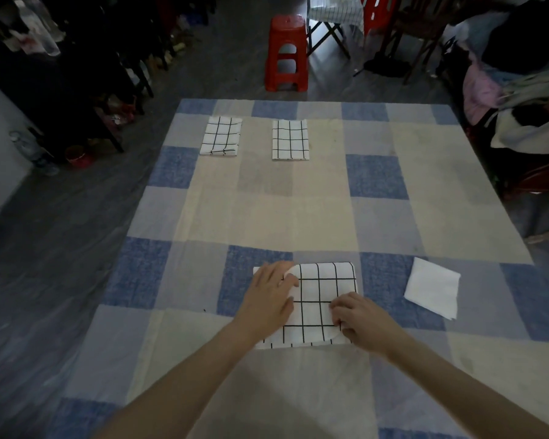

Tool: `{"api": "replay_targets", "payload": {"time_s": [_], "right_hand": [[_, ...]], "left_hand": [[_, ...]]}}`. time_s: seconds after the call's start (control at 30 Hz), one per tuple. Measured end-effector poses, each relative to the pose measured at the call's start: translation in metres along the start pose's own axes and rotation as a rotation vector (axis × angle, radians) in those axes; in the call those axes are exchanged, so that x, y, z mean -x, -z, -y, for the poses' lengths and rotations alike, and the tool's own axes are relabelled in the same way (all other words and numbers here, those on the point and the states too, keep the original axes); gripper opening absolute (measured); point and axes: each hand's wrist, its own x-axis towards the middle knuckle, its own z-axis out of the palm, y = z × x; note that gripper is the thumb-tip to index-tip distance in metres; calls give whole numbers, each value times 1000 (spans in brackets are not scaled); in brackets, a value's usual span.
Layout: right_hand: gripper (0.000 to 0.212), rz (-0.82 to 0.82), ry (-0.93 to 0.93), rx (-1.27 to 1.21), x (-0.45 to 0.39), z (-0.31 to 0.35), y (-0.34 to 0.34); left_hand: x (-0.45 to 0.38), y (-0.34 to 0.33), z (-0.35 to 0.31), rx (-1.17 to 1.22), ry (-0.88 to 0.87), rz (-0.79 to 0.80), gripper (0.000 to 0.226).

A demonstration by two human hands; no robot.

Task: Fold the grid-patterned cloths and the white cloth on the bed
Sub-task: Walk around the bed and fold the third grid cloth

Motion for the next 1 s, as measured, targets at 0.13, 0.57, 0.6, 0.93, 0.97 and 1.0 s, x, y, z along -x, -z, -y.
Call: {"api": "replay_targets", "payload": {"time_s": [0.13, 0.57, 0.6, 0.93, 0.97, 1.0], "right_hand": [[23, -17, -11, 16, 3, 0, -3], [39, 28, -57, -48, 11, 6, 10], [40, -9, -78, -72, 4, 8, 11], [57, -121, -282, -152, -66, 51, -31], [58, -107, -287, -99, -65, 49, -37], [59, -103, -297, -53, -64, 45, -40]], "left_hand": [[-6, -18, -7, -38, -53, 189, 43], [-6, -25, -2, 5, 166, 421, 72], [-6, -24, -1, 10, 168, 426, 72], [-6, -31, 9, -32, 159, 449, 88], [-5, -31, 10, -42, 150, 446, 90], [-5, -31, 12, -49, 145, 443, 92]]}}
